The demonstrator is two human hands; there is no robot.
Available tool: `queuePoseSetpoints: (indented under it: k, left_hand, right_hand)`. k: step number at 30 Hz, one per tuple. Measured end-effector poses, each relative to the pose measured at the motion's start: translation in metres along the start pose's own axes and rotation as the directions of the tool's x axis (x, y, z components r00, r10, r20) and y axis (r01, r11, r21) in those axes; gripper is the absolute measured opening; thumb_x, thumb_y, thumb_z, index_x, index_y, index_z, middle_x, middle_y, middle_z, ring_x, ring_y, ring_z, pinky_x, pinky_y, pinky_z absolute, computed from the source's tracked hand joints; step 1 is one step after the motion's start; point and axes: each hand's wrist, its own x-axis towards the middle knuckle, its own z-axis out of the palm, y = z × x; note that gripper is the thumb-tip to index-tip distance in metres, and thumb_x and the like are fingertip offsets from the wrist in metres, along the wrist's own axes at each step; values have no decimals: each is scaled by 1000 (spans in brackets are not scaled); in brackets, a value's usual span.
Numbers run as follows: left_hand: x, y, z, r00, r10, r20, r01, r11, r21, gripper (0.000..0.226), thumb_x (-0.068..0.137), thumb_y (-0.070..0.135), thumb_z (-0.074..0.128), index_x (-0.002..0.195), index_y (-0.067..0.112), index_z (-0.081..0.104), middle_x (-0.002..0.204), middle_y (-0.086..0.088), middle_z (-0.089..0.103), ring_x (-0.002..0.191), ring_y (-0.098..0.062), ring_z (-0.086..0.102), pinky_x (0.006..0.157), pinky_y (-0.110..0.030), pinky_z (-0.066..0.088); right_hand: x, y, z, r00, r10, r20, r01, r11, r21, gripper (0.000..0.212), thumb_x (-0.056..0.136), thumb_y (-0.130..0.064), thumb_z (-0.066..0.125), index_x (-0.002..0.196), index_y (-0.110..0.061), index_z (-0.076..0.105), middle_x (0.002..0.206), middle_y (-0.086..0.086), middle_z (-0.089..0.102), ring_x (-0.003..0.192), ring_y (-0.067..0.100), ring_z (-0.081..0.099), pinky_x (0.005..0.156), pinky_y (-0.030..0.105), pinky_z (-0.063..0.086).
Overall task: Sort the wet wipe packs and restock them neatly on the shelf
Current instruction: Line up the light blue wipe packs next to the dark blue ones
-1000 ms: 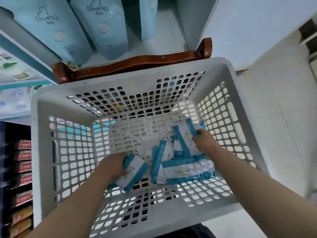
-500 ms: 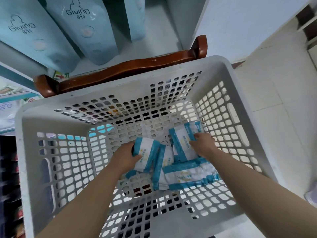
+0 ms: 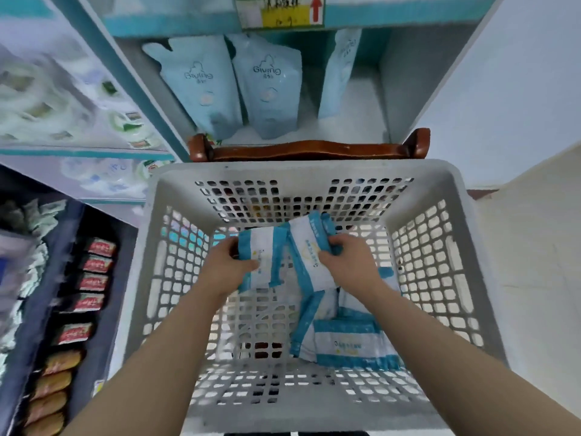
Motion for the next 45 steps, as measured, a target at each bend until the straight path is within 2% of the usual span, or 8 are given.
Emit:
queuePoseSetpoints:
  k: [5, 11, 19, 24, 29, 32, 37, 45]
  left_hand:
    - [-57, 4, -45, 994, 17, -111, -62, 905, -420, 32, 85, -7, 62, 103, 20, 58, 107, -8, 68, 98, -27, 66, 82, -44, 55]
    - [-136, 5, -124, 940, 92, -329, -295, 706, -644, 38, 82, 0, 67, 118, 8, 57, 110, -11, 70, 100, -29, 68, 85, -43, 57]
    - [-199, -21, -283, 769, -33, -639, -540, 502, -676, 30, 82, 5, 68, 112, 7, 63, 106, -9, 73, 91, -25, 71, 76, -41, 59]
    - [-226, -54, -415, 657, -79, -750, -581, 580, -570, 18, 96, 12, 55, 113, 14, 57, 106, -7, 71, 86, -21, 70, 74, -43, 56]
    - [-250, -70, -536, 676, -133, -724, -572, 526, -630, 15, 97, 5, 47, 104, 11, 59, 100, -10, 70, 87, -24, 67, 77, -44, 56]
    - [-249, -77, -589, 674, -77, -735, -540, 628, -561, 28, 89, -7, 50, 111, 9, 58, 109, -16, 69, 97, -30, 66, 92, -54, 50]
    - [-223, -85, -655, 559, -109, -822, -465, 779, -420, 64, 79, -5, 71, 132, 22, 50, 107, -9, 69, 93, -28, 69, 84, -49, 56]
    - [-172, -73, -722, 412, -169, -895, -468, 804, -367, 56, 62, 5, 88, 110, 16, 61, 101, 1, 71, 87, -19, 71, 70, -33, 58]
  right_hand:
    - [-28, -69, 0, 974, -223, 48, 219, 973, 76, 7, 86, -21, 64, 92, -25, 61, 79, -14, 60, 71, 13, 61, 61, 26, 52]
    - [-76, -169, 40, 887, -451, 97, 428, 883, 193, 10, 86, -17, 64, 96, -20, 66, 78, -13, 59, 65, -1, 53, 52, 3, 41]
    - [-152, -322, 147, 679, -691, 247, 617, 720, 317, 8, 80, -14, 64, 76, -15, 70, 65, -4, 64, 55, 4, 53, 50, 19, 40]
    - [-198, -419, 247, 591, -748, 302, 664, 663, 345, 9, 81, -14, 63, 79, -14, 71, 69, 4, 65, 57, 9, 55, 52, 22, 40]
    - [-228, -503, 340, 526, -789, 318, 719, 612, 328, 13, 86, -13, 60, 87, -6, 70, 74, 3, 65, 60, 12, 55, 50, 22, 40]
    - [-229, -541, 380, 517, -787, 337, 733, 610, 302, 13, 88, -15, 57, 91, -9, 68, 81, 4, 65, 68, 16, 58, 54, 26, 42]
    - [-198, -596, 437, 491, -795, 357, 785, 581, 214, 16, 91, -19, 53, 101, -13, 64, 98, 5, 65, 81, 19, 62, 63, 29, 49]
    - [-117, -695, 518, 448, -750, 486, 867, 497, -32, 20, 95, -20, 47, 107, -7, 55, 102, 8, 58, 83, 22, 57, 62, 30, 44]
